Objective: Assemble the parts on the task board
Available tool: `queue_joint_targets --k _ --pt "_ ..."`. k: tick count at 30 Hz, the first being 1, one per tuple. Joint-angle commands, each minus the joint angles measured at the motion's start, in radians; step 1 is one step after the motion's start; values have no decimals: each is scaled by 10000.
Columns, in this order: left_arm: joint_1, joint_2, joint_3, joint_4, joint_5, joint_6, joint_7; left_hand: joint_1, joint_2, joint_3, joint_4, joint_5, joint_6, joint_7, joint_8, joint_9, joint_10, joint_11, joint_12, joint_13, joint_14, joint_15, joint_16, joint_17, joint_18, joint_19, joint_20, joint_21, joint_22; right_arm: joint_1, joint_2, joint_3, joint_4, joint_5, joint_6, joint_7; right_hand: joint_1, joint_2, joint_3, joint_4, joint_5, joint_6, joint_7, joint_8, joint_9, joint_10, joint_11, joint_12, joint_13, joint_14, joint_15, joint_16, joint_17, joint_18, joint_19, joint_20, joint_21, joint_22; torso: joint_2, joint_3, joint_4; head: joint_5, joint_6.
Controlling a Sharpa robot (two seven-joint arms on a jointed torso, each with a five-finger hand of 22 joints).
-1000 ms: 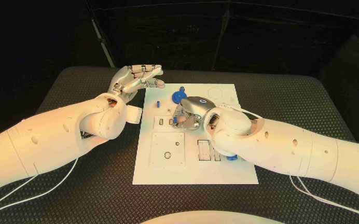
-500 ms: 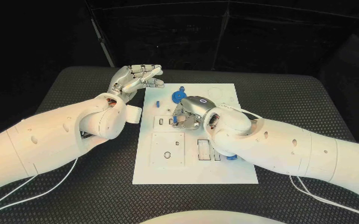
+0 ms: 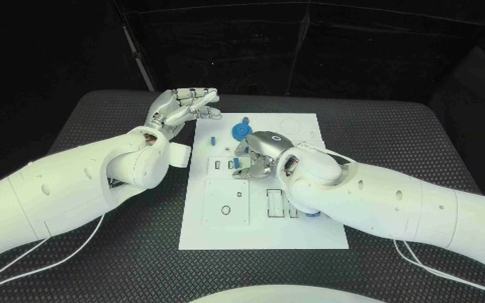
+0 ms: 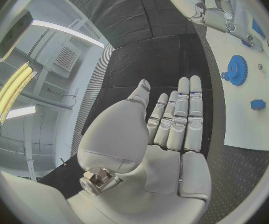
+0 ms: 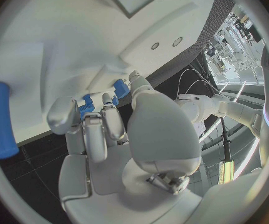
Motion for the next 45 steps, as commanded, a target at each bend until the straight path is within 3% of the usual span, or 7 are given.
queue_joint_targets --k 1,5,14,22,27,37,45 --pt "11 2 9 -9 -35 105 -23 -28 104 -40 -48 38 52 49 -42 -12 -54 2 -36 -9 -3 54 -65 31 29 -68 11 -35 -15 -8 -111 3 103 335 -843 654 544 -326 -781 960 172 -967 143 4 17 -286 235 -323 -106 944 225 -82 2203 44 -108 206 -146 -196 -10 8 0 2 7" --pt "9 -23 9 -46 -260 177 -198 -99 128 -77 -71 45 125 -78 -49 -6 648 -181 230 66 562 -134 142 261 83 246 -122 173 72 -24 -438 8 478 972 -964 1721 859 -489 -1247 1040 -21 -2275 240 -97 -52 -519 244 -559 -405 968 255 -39 2315 66 -178 286 -208 -314 -19 18 8 16 36" --pt "7 -91 9 -183 -983 481 -795 -257 147 -210 -29 50 540 -337 30 26 2039 -601 495 158 2159 -659 908 1128 66 1355 -640 1171 572 -3 -1396 41 1594 1882 -1271 2946 1117 -24 -1028 1001 -34 -1801 259 173 40 -448 265 -427 -334 987 281 -7 2396 58 -142 321 -165 -247 -24 7 -12 25 140" --pt "14 -169 10 -226 -3025 864 -2596 -504 -14 -486 184 81 1661 -763 575 241 3898 -1193 1694 991 3516 -1253 4146 3880 42 2232 -1175 2713 1500 97 -2133 754 2030 4078 -1793 4046 1344 450 -833 866 440 -916 180 542 115 -501 195 -409 -384 954 233 -60 2265 84 -209 290 -215 -362 -151 57 -16 87 160" --pt "75 -229 12 -118 -5222 1579 -4741 -1245 9 -999 882 98 1995 -1145 1523 977 3628 -1666 4660 3466 4021 -1552 11727 10806 -619 3417 -1572 7437 6975 586 -2770 1070 1816 5830 -1682 4227 1463 611 -818 749 707 -719 113 667 114 -524 135 -411 -415 940 179 -84 2213 96 -244 244 -250 -433 -274 96 -13 138 123" --pt "483 349 -6 -243 -8503 3429 -8524 -2419 328 -2082 1833 91 1584 -1558 3788 2791 3806 -1844 10820 9479 4538 -1802 13897 12980 -996 4011 -1714 9674 10042 1387 -3361 1184 1176 6876 -1328 3998 1427 674 -854 737 746 -638 86 719 111 -546 111 -437 -460 920 156 -118 2132 107 -272 221 -281 -496 -497 180 -9 287 -26" --pt "737 942 -226 -665 -9888 3958 -9394 -2378 -13 -2564 1781 32 1179 -1610 4445 3453 3945 -1919 11505 10236 4538 -1844 13897 12980 -1095 4233 -1789 10065 10682 1496 -3408 1192 948 6853 -1108 3598 1328 654 -952 758 769 -617 72 738 94 -657 96 -564 -622 852 137 -232 1866 167 -441 201 -450 -837 -613 231 -9 302 -140"
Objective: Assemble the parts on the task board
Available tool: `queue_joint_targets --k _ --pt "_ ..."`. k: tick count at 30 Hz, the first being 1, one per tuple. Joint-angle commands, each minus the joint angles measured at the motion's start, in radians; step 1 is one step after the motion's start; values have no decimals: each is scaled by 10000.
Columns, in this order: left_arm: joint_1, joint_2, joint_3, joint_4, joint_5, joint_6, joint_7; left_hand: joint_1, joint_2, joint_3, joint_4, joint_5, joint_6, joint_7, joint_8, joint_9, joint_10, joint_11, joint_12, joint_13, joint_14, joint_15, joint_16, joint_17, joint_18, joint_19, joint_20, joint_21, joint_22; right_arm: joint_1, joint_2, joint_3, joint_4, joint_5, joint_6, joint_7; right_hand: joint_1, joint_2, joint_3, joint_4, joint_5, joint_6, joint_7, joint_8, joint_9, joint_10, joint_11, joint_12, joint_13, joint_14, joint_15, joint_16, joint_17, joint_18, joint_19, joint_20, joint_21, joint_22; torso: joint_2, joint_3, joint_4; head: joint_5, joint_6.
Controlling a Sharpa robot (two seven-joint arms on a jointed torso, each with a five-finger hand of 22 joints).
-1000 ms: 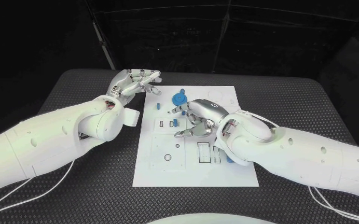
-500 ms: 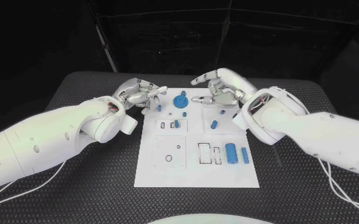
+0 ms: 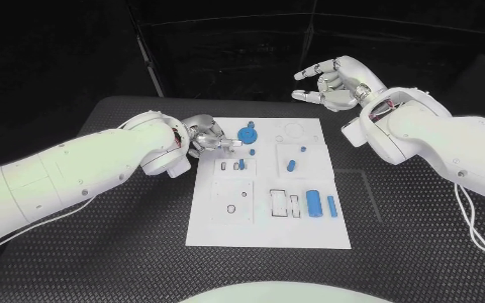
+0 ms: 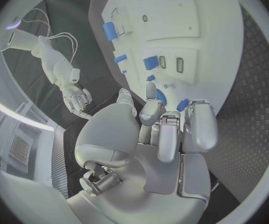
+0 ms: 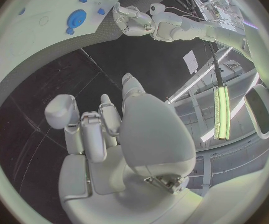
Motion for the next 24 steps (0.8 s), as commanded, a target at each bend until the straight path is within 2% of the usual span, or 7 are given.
queue_joint_targets --k 1,6,11,14,17,24 --pt "76 202 -98 -129 -1457 716 -1124 49 -194 -81 7 -51 -99 -23 101 112 111 10 121 138 1053 -73 30 2627 -176 139 7 133 159 35 50 10 -79 231 253 -302 -73 -21 -96 12 79 40 8 35 -19 -83 -24 -126 -107 840 -50 -87 1838 176 -139 0 -125 -222 -97 40 -2 12 -33" --pt "234 588 -349 -328 -1648 818 -1240 24 -233 -112 43 -52 -107 -46 208 225 194 -9 254 300 1053 -85 30 2627 -213 231 0 246 361 48 151 10 -190 76 313 -487 -93 -4 -134 14 191 42 -1 42 -32 -89 -33 -140 -128 827 -62 -112 1791 182 -162 -12 -162 -273 -163 65 11 49 -125" --pt "367 895 -561 -508 -1704 898 -1289 -59 -220 -134 62 -52 -118 -61 274 302 221 -22 299 353 1053 -95 30 2627 -220 251 -9 278 415 52 268 10 -299 -18 335 -599 -94 7 -144 12 240 50 -5 50 -35 -89 -39 -143 -136 825 -67 -119 1780 184 -167 -17 -174 -289 -194 65 2 70 -148" --pt "405 1065 -625 -601 -1716 954 -1305 -77 -211 -136 63 -52 -123 -64 289 320 236 -25 322 383 1053 -98 30 2627 -228 271 -11 301 457 53 331 9 -351 -141 324 -760 -113 3 -175 18 340 55 -11 57 -41 -104 -45 -165 -169 811 -74 -147 1722 197 -201 -25 -218 -368 -177 64 7 116 -126" --pt "429 1241 -671 -694 -1721 976 -1314 -81 -204 -134 62 -51 -125 -65 294 327 250 -26 342 410 1053 -99 30 2627 -226 265 -11 295 446 53 394 9 -418 -289 312 -930 -175 -39 -258 59 635 41 -17 59 -54 -131 -54 -206 -231 784 -87 -207 1604 223 -268 -40 -314 -533 -165 60 9 129 -128" --pt "462 1558 -712 -896 -1725 1205 -1343 -26 -126 -97 29 -47 -173 -70 339 399 277 -32 394 472 1053 -104 30 2627 -227 264 -17 307 465 52 502 9 -521 -406 266 -1084 -172 3 -283 81 841 49 -28 74 -57 -143 -67 -232 -277 766 -100 -253 1520 240 -306 -52 -382 -644 -139 49 7 132 -117"
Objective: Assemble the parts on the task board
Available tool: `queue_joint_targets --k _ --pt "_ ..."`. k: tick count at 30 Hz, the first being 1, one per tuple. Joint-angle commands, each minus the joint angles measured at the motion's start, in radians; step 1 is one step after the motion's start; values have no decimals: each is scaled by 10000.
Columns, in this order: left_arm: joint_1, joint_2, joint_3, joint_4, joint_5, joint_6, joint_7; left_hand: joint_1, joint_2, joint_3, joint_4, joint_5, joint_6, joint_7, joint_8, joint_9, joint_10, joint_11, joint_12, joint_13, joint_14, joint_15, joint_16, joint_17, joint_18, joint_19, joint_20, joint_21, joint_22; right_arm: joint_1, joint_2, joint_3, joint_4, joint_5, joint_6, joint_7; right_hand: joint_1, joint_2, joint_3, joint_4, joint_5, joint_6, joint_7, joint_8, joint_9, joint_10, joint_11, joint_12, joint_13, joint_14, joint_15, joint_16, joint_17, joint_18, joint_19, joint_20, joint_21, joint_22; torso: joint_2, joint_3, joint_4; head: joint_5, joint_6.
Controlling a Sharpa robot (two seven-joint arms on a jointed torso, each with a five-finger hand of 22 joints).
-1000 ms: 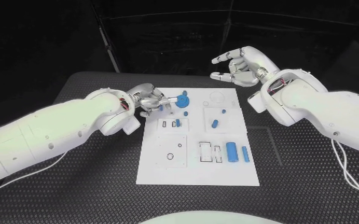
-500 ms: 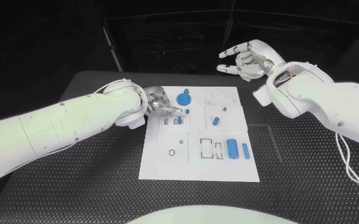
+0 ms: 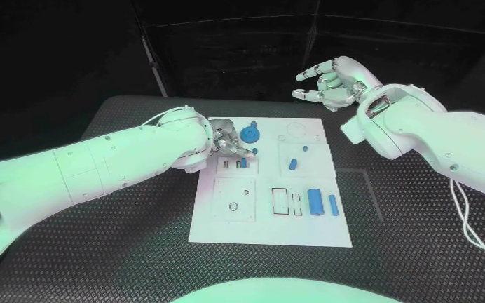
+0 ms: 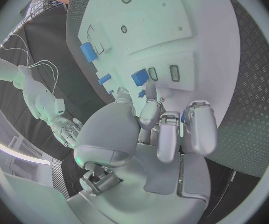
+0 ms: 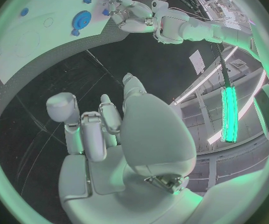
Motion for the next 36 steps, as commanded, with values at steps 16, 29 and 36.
queue_joint_targets --k 16,29,36 --pt "64 299 -18 -277 -176 715 -172 83 137 32 -59 -39 -166 5 106 106 84 5 50 21 1019 -68 30 2630 -75 56 11 70 36 21 152 8 -164 -246 -35 -283 -24 74 -43 -10 223 61 -38 53 -12 -48 10 -56 -10 762 -109 -69 1495 80 -78 6 -65 -34 23 -30 -3 0 -93" --pt "68 395 -19 -302 -249 918 -196 365 242 131 -136 -36 -259 12 187 249 58 11 55 34 1019 -58 30 2630 -74 41 17 78 58 20 186 7 -225 -247 23 -308 -21 86 -47 -7 265 70 -41 60 -11 -40 7 -50 -6 765 -113 -66 1503 79 -72 3 -66 -31 29 -35 -4 -2 -118" --pt "69 438 -19 -316 -343 965 -202 698 330 321 -254 -34 -326 10 271 390 43 12 59 49 1019 -58 30 2630 -73 26 21 82 78 19 207 6 -259 -247 29 -308 -21 86 -47 -7 265 70 -41 60 -11 -40 7 -50 -6 765 -113 -66 1503 79 -72 3 -66 -31 28 -36 -1 5 -145"
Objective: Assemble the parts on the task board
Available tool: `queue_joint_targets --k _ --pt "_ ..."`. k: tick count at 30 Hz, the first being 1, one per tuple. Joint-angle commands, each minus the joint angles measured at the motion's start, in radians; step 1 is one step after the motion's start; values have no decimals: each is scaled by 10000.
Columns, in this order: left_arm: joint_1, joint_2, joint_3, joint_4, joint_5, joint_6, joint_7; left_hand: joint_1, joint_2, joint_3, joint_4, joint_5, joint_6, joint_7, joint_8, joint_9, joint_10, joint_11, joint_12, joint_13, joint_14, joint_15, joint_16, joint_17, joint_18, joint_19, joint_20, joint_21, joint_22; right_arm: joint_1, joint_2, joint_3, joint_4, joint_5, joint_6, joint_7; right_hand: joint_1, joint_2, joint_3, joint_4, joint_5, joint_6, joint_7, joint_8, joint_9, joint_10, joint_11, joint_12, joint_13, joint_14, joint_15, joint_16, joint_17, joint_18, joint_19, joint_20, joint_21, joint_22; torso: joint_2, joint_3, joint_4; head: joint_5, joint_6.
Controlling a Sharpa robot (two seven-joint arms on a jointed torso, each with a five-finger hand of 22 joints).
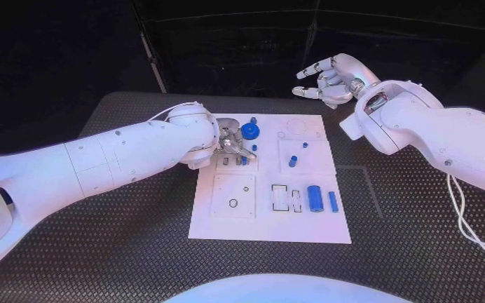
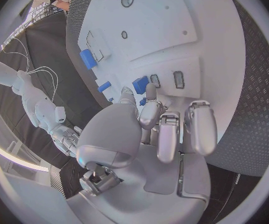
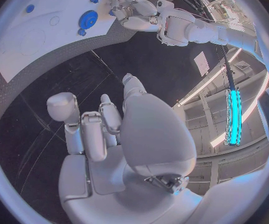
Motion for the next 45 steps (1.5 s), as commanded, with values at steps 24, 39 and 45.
queue_joint_targets --k 24,39,45 --pt "21 24 8 94 -162 22 -61 2574 754 2420 -1520 1 -481 -167 59 338 -98 -153 -115 -56 1020 -201 30 2632 -57 -47 -112 6 10 19 119 7 -115 -38 40 24 12 133 -40 -18 117 63 -17 74 -10 -27 -7 -42 -4 756 -46 -42 1466 89 -72 8 -55 -40 10 -9 5 -10 -87" --pt "19 -206 10 351 198 -345 -34 440 -1566 8655 -2119 -4 -584 -40 357 1039 25 -53 -269 -119 1020 -89 30 2632 -54 -52 -12 -52 120 17 156 7 -217 -38 66 41 26 146 -38 -24 155 70 -20 80 -10 -28 -11 -45 -10 757 -50 -43 1467 90 -73 4 -62 -50 5 -9 6 11 -140" --pt "17 -432 12 570 357 -653 -12 134 -1736 9169 -2291 -4 -606 -48 448 1183 41 -52 -288 -140 1020 -94 30 2632 -55 -47 -9 -64 138 17 155 7 -231 -24 77 49 25 150 -39 -23 165 71 -21 81 -10 -25 -12 -43 -8 755 -51 -48 1457 91 -74 3 -65 -56 5 -2 21 24 -167"
